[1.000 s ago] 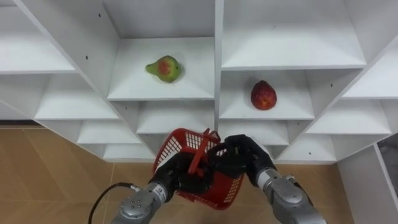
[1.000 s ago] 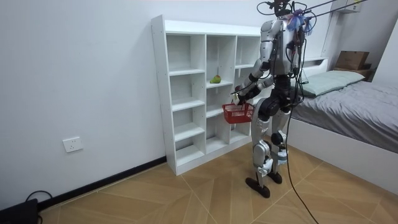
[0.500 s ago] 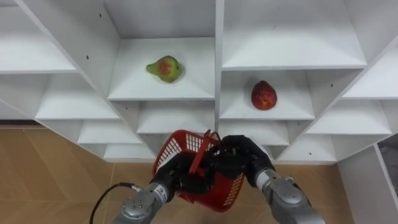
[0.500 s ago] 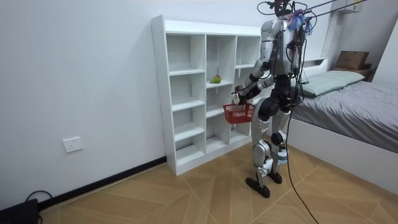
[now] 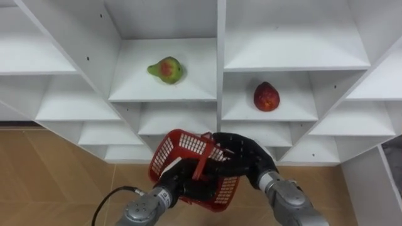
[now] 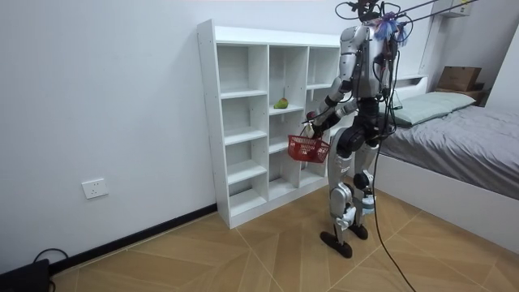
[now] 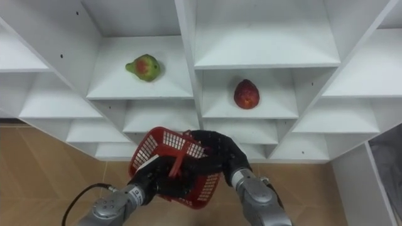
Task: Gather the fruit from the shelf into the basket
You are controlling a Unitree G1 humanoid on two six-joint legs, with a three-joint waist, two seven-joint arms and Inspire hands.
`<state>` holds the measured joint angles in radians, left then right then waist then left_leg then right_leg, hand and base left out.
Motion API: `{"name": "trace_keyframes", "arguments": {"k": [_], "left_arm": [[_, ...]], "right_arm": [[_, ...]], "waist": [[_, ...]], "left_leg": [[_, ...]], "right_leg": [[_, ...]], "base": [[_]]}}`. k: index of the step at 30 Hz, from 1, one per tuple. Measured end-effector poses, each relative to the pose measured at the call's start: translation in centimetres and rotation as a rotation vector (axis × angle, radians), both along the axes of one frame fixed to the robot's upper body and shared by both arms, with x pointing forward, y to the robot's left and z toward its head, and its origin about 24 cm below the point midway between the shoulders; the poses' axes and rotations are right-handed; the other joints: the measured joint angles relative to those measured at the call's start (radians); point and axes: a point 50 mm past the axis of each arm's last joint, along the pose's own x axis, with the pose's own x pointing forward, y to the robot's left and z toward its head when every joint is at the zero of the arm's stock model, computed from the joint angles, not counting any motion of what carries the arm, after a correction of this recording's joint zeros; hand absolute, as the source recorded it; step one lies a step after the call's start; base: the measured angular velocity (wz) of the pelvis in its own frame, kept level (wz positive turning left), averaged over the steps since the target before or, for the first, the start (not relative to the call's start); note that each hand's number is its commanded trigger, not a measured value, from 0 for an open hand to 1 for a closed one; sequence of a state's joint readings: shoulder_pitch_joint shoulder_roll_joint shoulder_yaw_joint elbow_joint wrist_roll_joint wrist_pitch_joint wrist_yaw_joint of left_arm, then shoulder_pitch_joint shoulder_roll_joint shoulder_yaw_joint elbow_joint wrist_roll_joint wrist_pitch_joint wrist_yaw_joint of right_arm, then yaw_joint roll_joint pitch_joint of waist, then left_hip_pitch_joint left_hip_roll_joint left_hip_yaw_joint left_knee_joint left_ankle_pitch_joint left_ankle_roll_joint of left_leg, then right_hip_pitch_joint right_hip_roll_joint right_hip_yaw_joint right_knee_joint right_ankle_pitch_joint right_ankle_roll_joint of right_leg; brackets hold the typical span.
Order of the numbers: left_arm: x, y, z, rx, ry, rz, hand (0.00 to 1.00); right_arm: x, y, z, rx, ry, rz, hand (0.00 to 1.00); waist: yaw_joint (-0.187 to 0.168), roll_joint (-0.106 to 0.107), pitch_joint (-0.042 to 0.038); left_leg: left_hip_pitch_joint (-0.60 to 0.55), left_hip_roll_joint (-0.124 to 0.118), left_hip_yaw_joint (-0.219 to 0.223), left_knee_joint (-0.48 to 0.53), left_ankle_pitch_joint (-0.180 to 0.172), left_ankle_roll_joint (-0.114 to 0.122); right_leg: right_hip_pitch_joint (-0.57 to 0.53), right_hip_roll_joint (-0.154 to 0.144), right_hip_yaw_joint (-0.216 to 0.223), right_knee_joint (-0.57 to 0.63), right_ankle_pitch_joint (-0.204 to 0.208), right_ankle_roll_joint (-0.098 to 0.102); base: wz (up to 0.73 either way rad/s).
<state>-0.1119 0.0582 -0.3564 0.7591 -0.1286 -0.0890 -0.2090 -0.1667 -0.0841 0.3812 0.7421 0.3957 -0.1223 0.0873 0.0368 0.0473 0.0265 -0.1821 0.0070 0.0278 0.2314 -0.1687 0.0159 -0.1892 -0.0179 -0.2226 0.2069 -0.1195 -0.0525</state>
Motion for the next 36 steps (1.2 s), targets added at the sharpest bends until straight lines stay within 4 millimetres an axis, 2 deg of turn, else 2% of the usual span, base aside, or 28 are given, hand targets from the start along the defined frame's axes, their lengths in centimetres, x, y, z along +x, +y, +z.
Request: {"name": "trace_keyframes", "arguments": {"k": [19, 26, 31, 33, 34, 35, 36], "left_arm": [[-0.1, -0.1, 0.0, 0.001, 0.004, 0.001, 1.0], [-0.2, 0.8, -0.1, -0.002, 0.014, 0.033, 1.0], [-0.8, 2.0, -0.5, 0.022, 0.031, 0.058, 1.0], [-1.3, 2.8, -0.9, 0.029, 0.048, 0.095, 1.0], [-1.5, 2.9, -1.0, 0.034, 0.051, 0.101, 1.0], [-1.6, 3.1, -1.1, 0.041, 0.054, 0.11, 1.0], [-1.6, 3.3, -1.1, 0.048, 0.053, 0.114, 1.0]], "right_arm": [[-0.3, -0.3, -0.5, -0.009, 0.029, -0.013, 0.0], [0.0, 0.1, 0.0, -0.031, 0.0, 0.033, 0.0], [0.2, 0.1, 1.0, -0.109, -0.072, 0.137, 0.0], [0.0, 0.1, 1.0, -0.136, -0.082, 0.171, 0.0], [-0.2, 0.1, 0.9, -0.141, -0.079, 0.176, 0.0], [-0.5, 0.2, 0.9, -0.158, -0.086, 0.195, 0.0], [-0.6, -0.2, 1.0, -0.178, -0.098, 0.213, 0.0]], "waist": [[-0.003, -0.004, 0.0018], [-0.005, -0.008, 0.002], [0.001, -0.016, -0.0031], [0.0, -0.031, -0.0124], [0.001, -0.035, -0.0143], [0.004, -0.043, -0.0196], [0.018, -0.048, -0.021]], "left_leg": [[0.023, 0.001, -0.001, -0.009, 0.0, 0.0], [0.024, -0.003, -0.007, 0.002, 0.0, 0.0], [0.023, -0.004, -0.01, 0.003, 0.0, 0.0], [0.031, -0.005, -0.021, 0.002, 0.0, 0.0], [0.034, -0.005, -0.026, 0.002, 0.0, 0.0], [0.038, -0.005, -0.033, 0.002, 0.0, 0.0], [0.042, -0.005, -0.034, 0.002, 0.0, 0.0]], "right_leg": [[0.021, 0.001, -0.001, -0.003, -0.001, 0.001], [0.029, -0.001, -0.007, -0.004, -0.003, 0.002], [0.031, 0.0, -0.009, -0.003, -0.003, 0.002], [0.045, -0.001, -0.023, -0.005, -0.003, 0.002], [0.05, -0.001, -0.025, -0.006, -0.004, 0.002], [0.057, -0.001, -0.026, -0.006, -0.008, 0.003], [0.061, -0.002, -0.027, -0.007, -0.008, 0.003]], "base": [[0.0], [0.03], [0.02], [0.13], [0.21], [0.15], [0.08]]}}
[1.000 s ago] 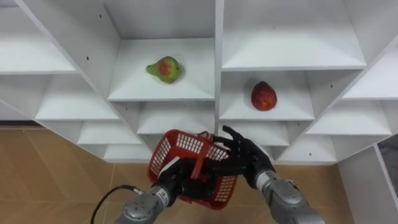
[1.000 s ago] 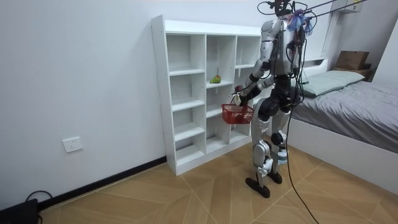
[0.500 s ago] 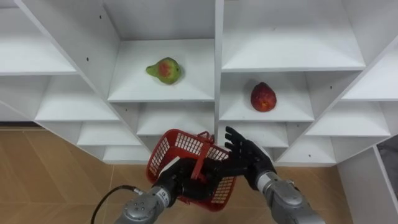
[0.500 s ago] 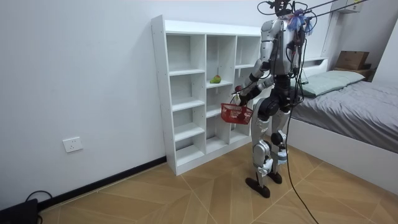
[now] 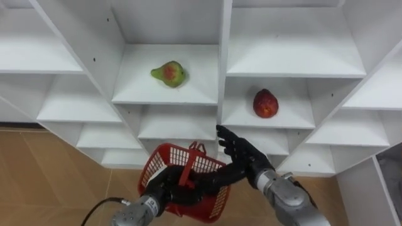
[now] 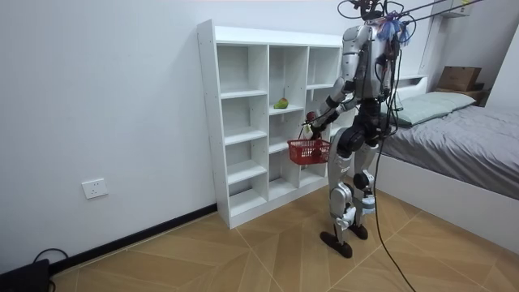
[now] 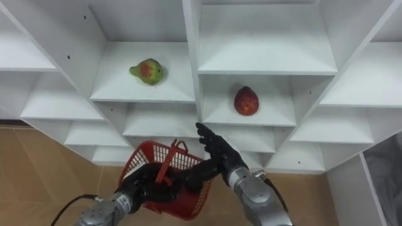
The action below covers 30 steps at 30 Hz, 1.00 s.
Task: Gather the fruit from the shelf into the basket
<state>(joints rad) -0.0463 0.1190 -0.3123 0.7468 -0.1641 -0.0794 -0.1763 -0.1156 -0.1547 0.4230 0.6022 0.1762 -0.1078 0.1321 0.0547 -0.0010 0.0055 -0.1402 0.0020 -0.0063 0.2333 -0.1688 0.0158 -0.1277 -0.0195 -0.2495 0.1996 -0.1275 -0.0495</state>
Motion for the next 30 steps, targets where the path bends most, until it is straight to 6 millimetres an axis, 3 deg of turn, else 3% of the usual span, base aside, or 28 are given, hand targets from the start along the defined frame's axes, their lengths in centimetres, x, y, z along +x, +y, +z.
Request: {"name": "trace_keyframes", "arguments": {"k": [7, 15, 19, 24, 30], "left_arm": [[0.0, 1.2, 0.0, 0.042, -0.009, 0.04, 1.0], [-1.0, 2.2, -0.2, 0.055, -0.01, 0.141, 1.0], [-1.4, 2.8, -0.3, 0.073, -0.003, 0.155, 1.0], [-1.8, 3.9, -0.4, 0.095, 0.004, 0.195, 1.0], [-2.1, 4.0, -0.6, 0.08, 0.011, 0.242, 1.0]], "right_arm": [[0.0, 1.0, 1.5, -0.031, -0.088, 0.094, 0.0], [0.5, 2.6, 5.0, -0.051, -0.274, 0.204, 0.0], [0.5, 2.6, 5.1, -0.059, -0.28, 0.216, 0.0], [0.5, 3.3, 6.1, -0.034, -0.312, 0.255, 0.0], [0.7, 4.2, 8.3, 0.008, -0.394, 0.288, 0.0]], "waist": [[0.023, -0.015, -0.0009], [0.043, -0.056, 0.0021], [0.064, -0.063, 0.0034], [0.093, -0.079, 0.0126], [0.119, -0.083, 0.0116]], "left_leg": [[0.031, -0.001, -0.001, -0.005, 0.0, 0.0], [0.055, -0.006, -0.009, -0.015, 0.0, -0.001], [0.086, -0.009, -0.015, -0.03, 0.0, 0.0], [0.097, -0.011, -0.024, -0.035, 0.0, 0.0], [0.101, -0.015, -0.029, -0.036, -0.001, 0.001]], "right_leg": [[0.046, 0.002, -0.003, -0.013, -0.003, 0.004], [0.07, 0.001, -0.01, -0.016, -0.009, 0.005], [0.103, 0.003, -0.002, -0.032, -0.011, 0.008], [0.116, 0.003, -0.003, -0.032, -0.015, 0.01], [0.122, 0.005, -0.008, -0.032, -0.016, 0.012]], "base": [[0.05], [0.03], [0.05], [0.05], [0.02]]}}
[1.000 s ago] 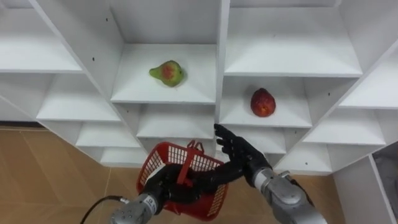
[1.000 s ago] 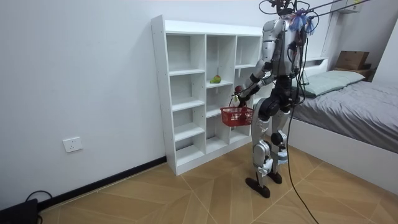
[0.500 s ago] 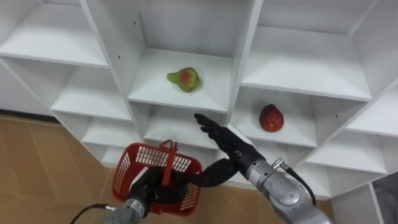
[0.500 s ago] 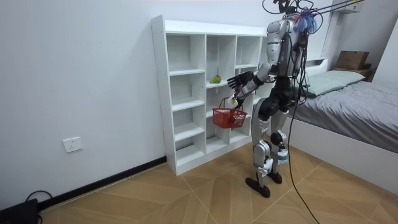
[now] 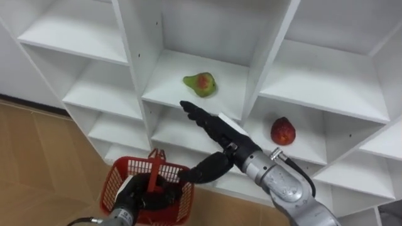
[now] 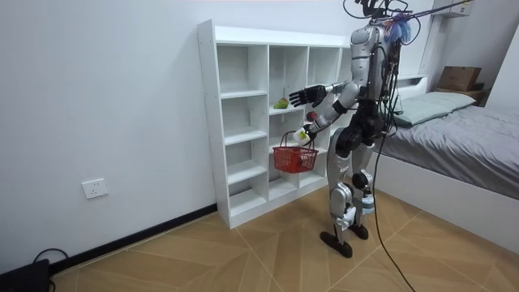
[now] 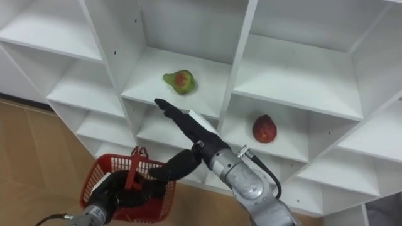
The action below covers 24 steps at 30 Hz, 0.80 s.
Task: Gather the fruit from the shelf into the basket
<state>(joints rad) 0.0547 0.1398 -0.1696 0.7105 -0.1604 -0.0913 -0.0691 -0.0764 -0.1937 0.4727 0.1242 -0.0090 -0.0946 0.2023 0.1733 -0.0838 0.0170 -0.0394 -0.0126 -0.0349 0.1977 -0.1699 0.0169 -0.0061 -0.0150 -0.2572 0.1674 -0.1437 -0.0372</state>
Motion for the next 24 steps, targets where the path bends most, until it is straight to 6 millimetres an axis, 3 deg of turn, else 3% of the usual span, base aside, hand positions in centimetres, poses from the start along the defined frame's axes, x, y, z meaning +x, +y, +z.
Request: {"name": "trace_keyframes", "arguments": {"k": [6, 12, 16, 18, 24], "left_arm": [[-0.9, 0.1, -0.4, -0.007, 0.022, 0.019, 1.0], [-0.9, 0.0, -0.4, 0.0, 0.025, 0.007, 1.0], [-0.9, 0.2, -0.4, 0.01, 0.023, 0.007, 1.0], [-1.0, 0.4, -0.4, 0.018, 0.024, 0.008, 1.0], [-2.2, 1.0, -0.9, 0.032, 0.061, 0.022, 1.0]], "right_arm": [[0.0, 0.2, 0.4, 0.006, -0.014, 0.006, 0.0], [0.1, 0.3, 0.8, -0.044, -0.061, 0.021, 0.0], [1.0, 0.7, 1.8, -0.095, -0.129, 0.057, 0.0], [1.6, 0.7, 3.2, -0.114, -0.199, 0.051, 0.0], [2.5, 0.4, 4.2, -0.115, -0.249, 0.013, 0.0]], "waist": [[0.013, -0.006, -0.0002], [0.032, -0.023, -0.0055], [0.036, -0.028, -0.0039], [0.041, -0.043, 0.0022], [0.058, -0.068, 0.002]], "left_leg": [[0.014, -0.001, -0.013, -0.001, 0.0, 0.0], [0.019, -0.001, -0.023, 0.001, -0.001, 0.0], [0.03, -0.001, -0.025, -0.002, -0.001, 0.0], [0.031, -0.003, -0.031, -0.001, -0.001, 0.0], [0.031, -0.01, -0.054, 0.001, -0.002, 0.0]], "right_leg": [[0.023, -0.001, -0.011, -0.005, -0.003, 0.003], [0.037, 0.001, -0.017, -0.015, -0.002, 0.002], [0.047, 0.0, -0.017, -0.014, -0.002, 0.002], [0.052, 0.0, -0.02, -0.018, -0.003, 0.003], [0.058, 0.0, -0.021, -0.018, -0.005, 0.006]], "base": [[0.1], [0.05], [0.0], [0.08], [0.08]]}}
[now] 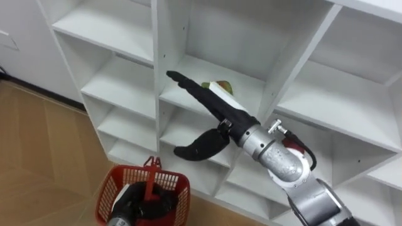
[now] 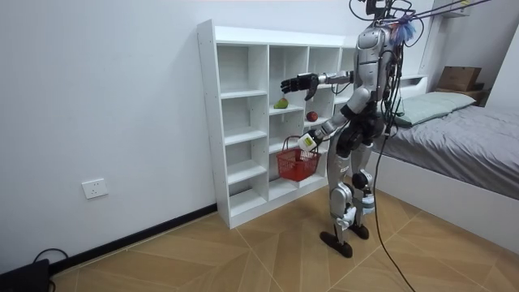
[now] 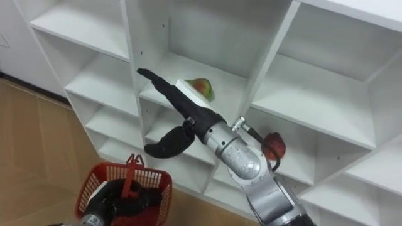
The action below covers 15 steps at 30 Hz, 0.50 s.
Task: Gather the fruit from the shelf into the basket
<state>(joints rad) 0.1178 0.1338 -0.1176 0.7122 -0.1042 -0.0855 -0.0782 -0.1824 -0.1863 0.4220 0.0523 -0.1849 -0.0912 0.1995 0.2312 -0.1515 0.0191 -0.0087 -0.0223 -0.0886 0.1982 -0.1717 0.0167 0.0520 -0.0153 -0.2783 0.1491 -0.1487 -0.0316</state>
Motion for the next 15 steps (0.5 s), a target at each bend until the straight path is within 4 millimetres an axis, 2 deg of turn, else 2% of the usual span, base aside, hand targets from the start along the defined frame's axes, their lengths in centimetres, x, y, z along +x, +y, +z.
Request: {"name": "trace_keyframes", "arguments": {"k": [5, 10, 15], "left_arm": [[-0.9, 0.9, -0.3, 0.014, 0.024, 0.031, 1.0], [-1.2, 1.2, -0.4, 0.018, 0.035, 0.045, 1.0], [-1.3, 1.2, -0.5, 0.045, 0.061, -0.022, 1.0]], "right_arm": [[0.6, 0.0, 0.8, -0.002, -0.053, -0.036, 0.0], [0.9, -0.3, 1.1, 0.012, -0.078, -0.083, 0.0], [1.0, -0.8, 1.0, 0.01, -0.091, -0.124, 0.0]], "waist": [[0.001, -0.001, 0.0027], [-0.002, 0.0, 0.0069], [0.001, -0.009, 0.0072]], "left_leg": [[0.002, 0.0, -0.007, 0.0, 0.0, 0.0], [0.003, -0.004, -0.029, -0.001, 0.0, 0.0], [-0.004, -0.007, -0.041, 0.006, -0.001, 0.0]], "right_leg": [[0.003, 0.0, -0.002, 0.002, 0.0, 0.0], [0.014, -0.002, -0.023, 0.002, 0.0, 0.0], [0.017, -0.003, -0.03, 0.002, -0.001, 0.002]], "base": [[0.02], [0.13], [0.07]]}}
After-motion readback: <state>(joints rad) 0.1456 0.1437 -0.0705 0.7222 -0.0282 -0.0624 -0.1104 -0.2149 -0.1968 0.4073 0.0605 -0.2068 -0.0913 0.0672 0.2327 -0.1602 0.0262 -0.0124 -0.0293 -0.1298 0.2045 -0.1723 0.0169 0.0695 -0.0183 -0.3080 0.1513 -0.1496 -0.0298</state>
